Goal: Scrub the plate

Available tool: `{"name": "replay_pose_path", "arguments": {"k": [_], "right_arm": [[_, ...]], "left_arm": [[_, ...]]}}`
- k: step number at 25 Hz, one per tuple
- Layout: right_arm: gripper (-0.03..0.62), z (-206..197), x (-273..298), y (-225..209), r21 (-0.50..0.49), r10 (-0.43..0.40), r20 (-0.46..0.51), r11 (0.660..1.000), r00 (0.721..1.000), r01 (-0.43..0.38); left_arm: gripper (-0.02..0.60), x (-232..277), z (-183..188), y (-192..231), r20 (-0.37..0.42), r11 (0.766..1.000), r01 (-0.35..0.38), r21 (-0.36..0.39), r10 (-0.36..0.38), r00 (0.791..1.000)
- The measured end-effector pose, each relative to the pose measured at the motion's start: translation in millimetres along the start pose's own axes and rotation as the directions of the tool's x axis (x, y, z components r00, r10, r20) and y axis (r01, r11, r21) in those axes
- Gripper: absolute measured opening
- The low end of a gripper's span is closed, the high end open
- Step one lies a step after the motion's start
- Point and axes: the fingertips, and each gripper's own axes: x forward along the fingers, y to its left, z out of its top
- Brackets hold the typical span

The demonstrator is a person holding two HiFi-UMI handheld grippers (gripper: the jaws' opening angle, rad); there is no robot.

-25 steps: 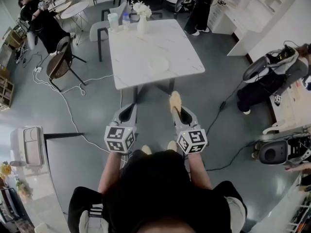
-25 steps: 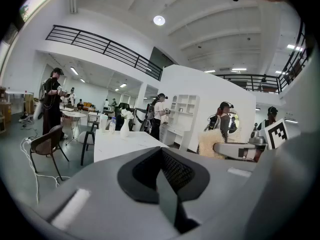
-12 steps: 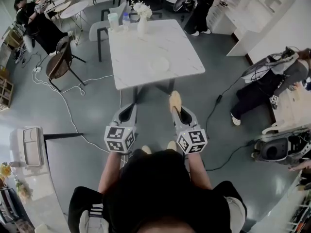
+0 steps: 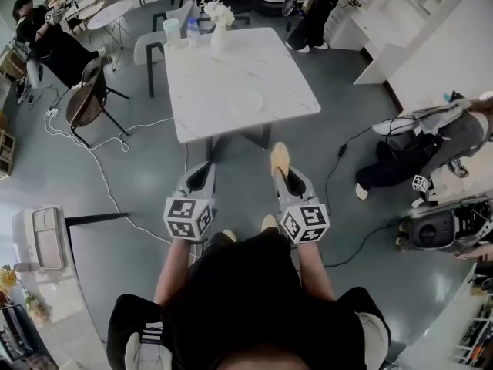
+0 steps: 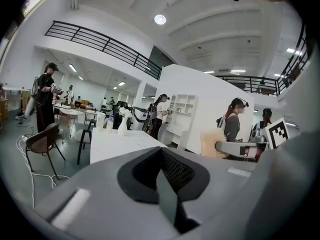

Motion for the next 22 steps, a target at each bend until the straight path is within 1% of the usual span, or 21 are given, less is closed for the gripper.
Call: {"name": "replay_pose_path", "arguments": {"k": [5, 10, 15, 22], "right_arm": [[0.069, 0, 9, -13, 0.009, -0.008, -0.012, 1.000, 1.000, 0.008], [0.069, 4, 28, -34, 0.010, 0.011, -0.017, 1.000, 1.000, -0.011], [0.069, 10, 57, -62, 0.009, 0.037, -0.025, 0.999, 0.999, -0.037], [0.069, 19, 100, -118, 0.018, 0.089, -0.055, 0.996, 0.995, -0.088]], "left_arm": [[0.006, 16, -3, 2, -0.021, 1.000, 0.003, -0.010, -0.003, 1.000], [0.006, 41, -1, -1, -0.026, 1.000, -0.013, -0.014, 0.012, 1.000], [0.006, 80, 6, 2, -0.025, 0.999, -0.037, -0.022, 0.037, 0.999], [0.006, 143, 18, -7, -0.034, 0.997, -0.071, -0.036, 0.070, 0.997]]}}
